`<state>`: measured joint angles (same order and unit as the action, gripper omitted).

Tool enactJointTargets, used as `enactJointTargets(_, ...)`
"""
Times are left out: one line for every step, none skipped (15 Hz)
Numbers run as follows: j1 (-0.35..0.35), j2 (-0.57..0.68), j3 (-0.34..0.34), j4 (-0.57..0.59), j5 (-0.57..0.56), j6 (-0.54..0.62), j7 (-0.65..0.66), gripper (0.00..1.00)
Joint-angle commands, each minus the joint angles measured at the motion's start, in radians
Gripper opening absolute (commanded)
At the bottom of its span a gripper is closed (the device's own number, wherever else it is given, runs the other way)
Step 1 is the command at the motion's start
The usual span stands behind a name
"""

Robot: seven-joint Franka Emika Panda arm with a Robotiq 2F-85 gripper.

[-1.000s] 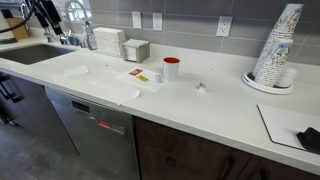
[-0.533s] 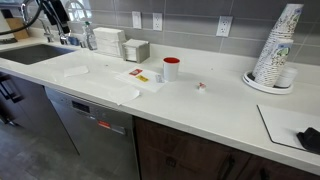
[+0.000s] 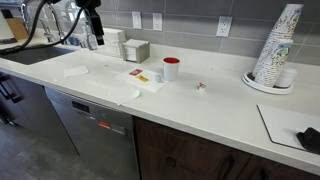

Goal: Move the cup to the left

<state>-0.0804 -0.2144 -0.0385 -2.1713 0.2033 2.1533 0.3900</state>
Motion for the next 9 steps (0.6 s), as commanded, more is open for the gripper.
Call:
enactJointTargets(-0.034, 0.133, -0.012, 0.119, -0.001, -0.003, 0.153, 1.00)
enactJointTargets(-0.041, 0.164, -0.014, 0.157, -0.019, 0.010, 0.207, 1.00)
enactJointTargets(-0.045, 0.192, -0.016, 0.190, -0.040, 0.025, 0.264, 1.00)
enactJointTargets(-0.045, 0.224, -0.021, 0.235, -0.043, 0.008, 0.312, 1.00)
enactJointTargets(-0.045, 0.253, -0.024, 0.273, -0.079, 0.007, 0.377, 1.00)
enactJointTargets(-0.044, 0.284, -0.030, 0.311, -0.125, 0.001, 0.443, 1.00)
enactJointTargets(-0.040, 0.313, -0.037, 0.349, -0.160, -0.017, 0.503, 1.00)
enactJointTargets(-0.035, 0.344, -0.045, 0.383, -0.190, -0.030, 0.563, 1.00)
enactJointTargets(-0.031, 0.371, -0.054, 0.412, -0.224, -0.037, 0.619, 1.00)
